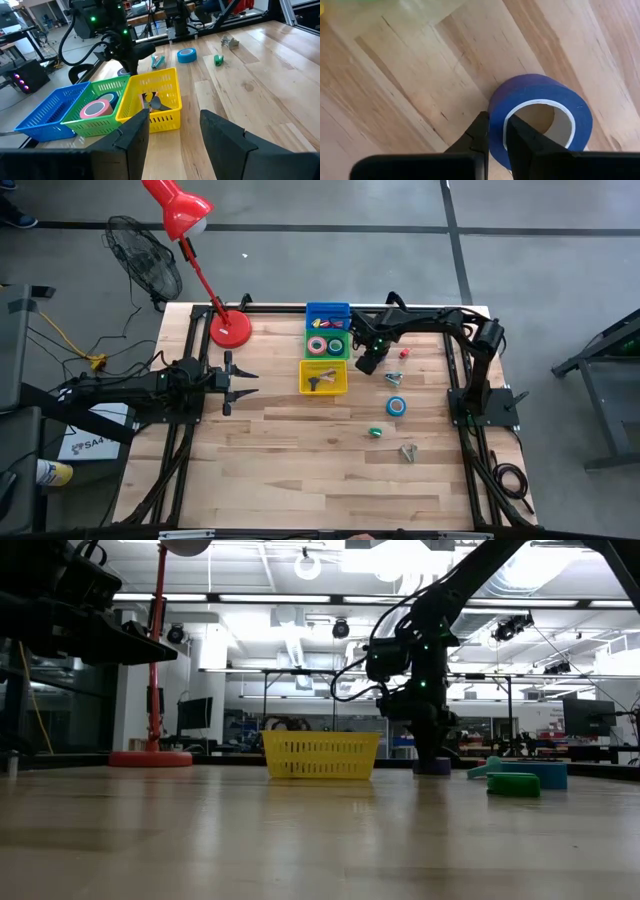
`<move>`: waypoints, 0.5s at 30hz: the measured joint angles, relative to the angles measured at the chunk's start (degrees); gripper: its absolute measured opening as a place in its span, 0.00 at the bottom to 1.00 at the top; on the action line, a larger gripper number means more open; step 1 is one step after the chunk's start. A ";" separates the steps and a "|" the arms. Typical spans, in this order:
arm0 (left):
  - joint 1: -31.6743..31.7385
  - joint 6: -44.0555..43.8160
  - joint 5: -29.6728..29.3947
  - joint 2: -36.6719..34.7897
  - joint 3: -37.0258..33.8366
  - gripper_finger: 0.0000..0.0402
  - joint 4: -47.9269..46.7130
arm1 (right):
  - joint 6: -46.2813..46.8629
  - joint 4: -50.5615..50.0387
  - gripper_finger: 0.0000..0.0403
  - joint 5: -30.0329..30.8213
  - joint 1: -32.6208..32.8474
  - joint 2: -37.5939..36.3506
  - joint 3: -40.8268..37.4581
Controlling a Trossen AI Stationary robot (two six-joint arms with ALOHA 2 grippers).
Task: Pick and place Stapler, Stapler remover, tape
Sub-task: Put the blue tape into the green bin
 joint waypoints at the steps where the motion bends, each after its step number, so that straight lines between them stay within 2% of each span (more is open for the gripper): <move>1: -0.02 0.00 0.00 0.00 0.00 0.43 0.01 | -0.37 -0.07 0.07 -0.10 0.00 0.00 0.02; 8: 0.00 0.00 0.00 -0.02 0.00 0.43 0.01 | -2.49 -2.62 0.07 -1.27 0.02 -1.03 1.41; 15: 0.00 0.00 -0.01 0.00 0.00 0.43 0.01 | -8.47 -8.88 0.07 -3.28 0.28 -1.60 9.32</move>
